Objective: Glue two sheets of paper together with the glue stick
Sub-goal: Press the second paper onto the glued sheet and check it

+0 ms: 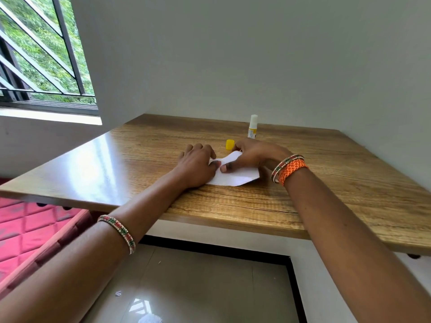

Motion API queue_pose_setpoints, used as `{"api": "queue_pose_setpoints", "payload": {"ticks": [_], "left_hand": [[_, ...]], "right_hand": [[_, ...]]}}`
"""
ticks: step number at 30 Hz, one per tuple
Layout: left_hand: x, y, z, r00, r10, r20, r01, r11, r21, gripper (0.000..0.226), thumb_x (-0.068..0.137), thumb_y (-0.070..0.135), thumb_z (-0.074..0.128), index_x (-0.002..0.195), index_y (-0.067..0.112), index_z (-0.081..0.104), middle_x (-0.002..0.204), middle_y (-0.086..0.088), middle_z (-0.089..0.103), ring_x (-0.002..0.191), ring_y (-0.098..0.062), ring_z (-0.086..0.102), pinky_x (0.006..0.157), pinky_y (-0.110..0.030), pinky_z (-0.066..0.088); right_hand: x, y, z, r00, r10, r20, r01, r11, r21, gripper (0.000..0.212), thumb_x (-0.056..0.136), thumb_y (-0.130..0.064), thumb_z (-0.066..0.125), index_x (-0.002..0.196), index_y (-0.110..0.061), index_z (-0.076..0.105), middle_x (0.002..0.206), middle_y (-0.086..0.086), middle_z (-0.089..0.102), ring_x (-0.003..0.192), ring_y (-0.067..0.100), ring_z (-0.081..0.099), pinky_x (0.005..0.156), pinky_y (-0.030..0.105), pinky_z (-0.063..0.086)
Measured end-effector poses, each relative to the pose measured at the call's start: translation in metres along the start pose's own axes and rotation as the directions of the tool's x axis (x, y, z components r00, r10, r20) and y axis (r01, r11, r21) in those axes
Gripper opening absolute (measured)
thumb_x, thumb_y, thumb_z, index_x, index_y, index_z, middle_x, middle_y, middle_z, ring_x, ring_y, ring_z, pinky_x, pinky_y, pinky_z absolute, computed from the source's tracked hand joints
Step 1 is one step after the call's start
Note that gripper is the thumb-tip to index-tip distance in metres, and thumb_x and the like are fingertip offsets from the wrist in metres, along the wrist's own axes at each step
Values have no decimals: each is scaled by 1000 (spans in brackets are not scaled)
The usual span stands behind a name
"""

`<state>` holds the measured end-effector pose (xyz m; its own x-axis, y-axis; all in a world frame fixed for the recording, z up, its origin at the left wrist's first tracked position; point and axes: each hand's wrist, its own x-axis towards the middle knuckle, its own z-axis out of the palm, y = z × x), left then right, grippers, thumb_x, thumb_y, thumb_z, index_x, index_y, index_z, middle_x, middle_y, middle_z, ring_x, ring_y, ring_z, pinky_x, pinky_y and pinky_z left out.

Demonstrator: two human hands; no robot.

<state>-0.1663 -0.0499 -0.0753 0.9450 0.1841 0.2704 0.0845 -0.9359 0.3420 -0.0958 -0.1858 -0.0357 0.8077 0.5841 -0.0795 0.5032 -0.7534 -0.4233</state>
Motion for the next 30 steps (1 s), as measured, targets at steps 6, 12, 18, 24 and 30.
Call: {"api": "queue_pose_setpoints", "payload": {"ticks": [6,12,18,24,30], "left_hand": [[-2,-6,-8,995,-95,7,78,776,-626,26,93,32,51,113,17,48,119,-12,57,103,-27,58,88,-45,52],[1,-3,-17,965,-234,-121,27,546,-838,18,89,25,60,97,9,66,99,-12,70,87,-25,68,78,-38,57],[4,-8,-20,914,-392,-107,9,283,-959,11,82,11,68,78,16,60,83,-4,68,76,-20,65,75,-38,57],[3,-9,-20,924,-378,49,115,153,-981,17,85,27,65,84,10,62,88,-9,67,83,-26,65,81,-42,56],[3,-7,-20,927,-329,182,242,154,-958,23,86,24,65,92,2,63,97,-16,69,87,-29,68,76,-43,58]], "right_hand": [[-7,-2,-3,986,3,-167,90,833,546,24,79,-20,74,93,-4,65,81,3,64,70,12,59,48,15,46],[-4,-3,-4,965,74,-250,124,713,690,41,78,-30,74,105,0,67,93,7,69,77,14,63,57,21,48],[-4,-2,-4,969,97,-227,130,580,804,22,78,-16,74,91,-1,67,93,8,68,89,21,65,76,32,57],[-2,-3,-2,953,87,-291,188,584,790,5,78,-5,72,79,-6,67,85,5,67,86,19,64,79,33,57],[0,-2,-3,875,179,-450,278,576,769,9,80,-6,70,73,-10,67,79,0,65,77,13,62,74,28,56]]}}
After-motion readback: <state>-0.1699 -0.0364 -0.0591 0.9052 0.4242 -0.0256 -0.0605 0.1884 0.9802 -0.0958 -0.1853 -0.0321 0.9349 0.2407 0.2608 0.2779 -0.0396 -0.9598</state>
